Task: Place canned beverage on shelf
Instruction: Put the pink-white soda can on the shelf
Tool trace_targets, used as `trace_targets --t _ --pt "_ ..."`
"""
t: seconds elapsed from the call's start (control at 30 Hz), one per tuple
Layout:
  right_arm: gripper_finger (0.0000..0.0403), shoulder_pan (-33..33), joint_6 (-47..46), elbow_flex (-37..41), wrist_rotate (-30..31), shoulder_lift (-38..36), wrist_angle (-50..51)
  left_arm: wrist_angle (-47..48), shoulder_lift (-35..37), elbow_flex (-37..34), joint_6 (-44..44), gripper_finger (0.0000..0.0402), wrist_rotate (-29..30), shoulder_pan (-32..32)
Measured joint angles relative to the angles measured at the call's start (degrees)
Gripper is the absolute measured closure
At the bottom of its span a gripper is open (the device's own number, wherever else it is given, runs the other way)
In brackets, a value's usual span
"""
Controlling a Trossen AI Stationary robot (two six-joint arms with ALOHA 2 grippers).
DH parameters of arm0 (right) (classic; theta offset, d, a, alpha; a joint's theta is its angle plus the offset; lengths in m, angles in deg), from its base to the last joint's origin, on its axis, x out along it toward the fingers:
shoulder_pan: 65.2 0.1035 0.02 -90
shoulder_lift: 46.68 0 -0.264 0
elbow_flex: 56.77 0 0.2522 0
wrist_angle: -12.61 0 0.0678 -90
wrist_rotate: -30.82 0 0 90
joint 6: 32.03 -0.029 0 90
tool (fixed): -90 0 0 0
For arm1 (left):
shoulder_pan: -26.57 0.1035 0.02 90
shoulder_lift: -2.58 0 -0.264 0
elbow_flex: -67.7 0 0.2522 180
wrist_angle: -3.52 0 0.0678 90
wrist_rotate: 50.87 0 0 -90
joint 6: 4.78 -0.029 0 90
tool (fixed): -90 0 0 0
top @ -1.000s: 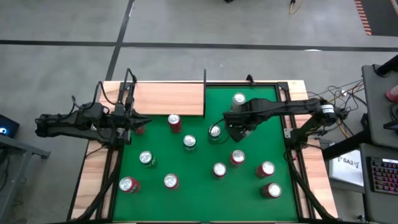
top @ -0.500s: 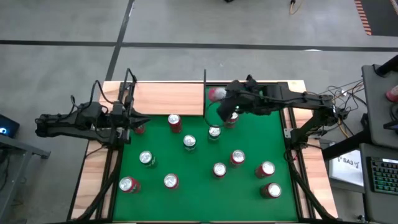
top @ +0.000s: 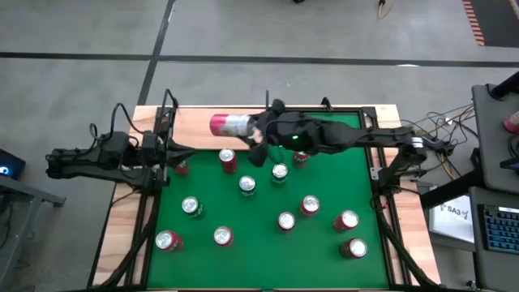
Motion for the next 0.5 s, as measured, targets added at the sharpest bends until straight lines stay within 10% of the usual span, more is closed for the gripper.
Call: trace_targets --t 0.5 --pt "0.0120 -5.1 2.5 -15.5 0.2 18.2 6.2 -0.5 0.3 0.0 4.8 0.0402 0.0 0.0"
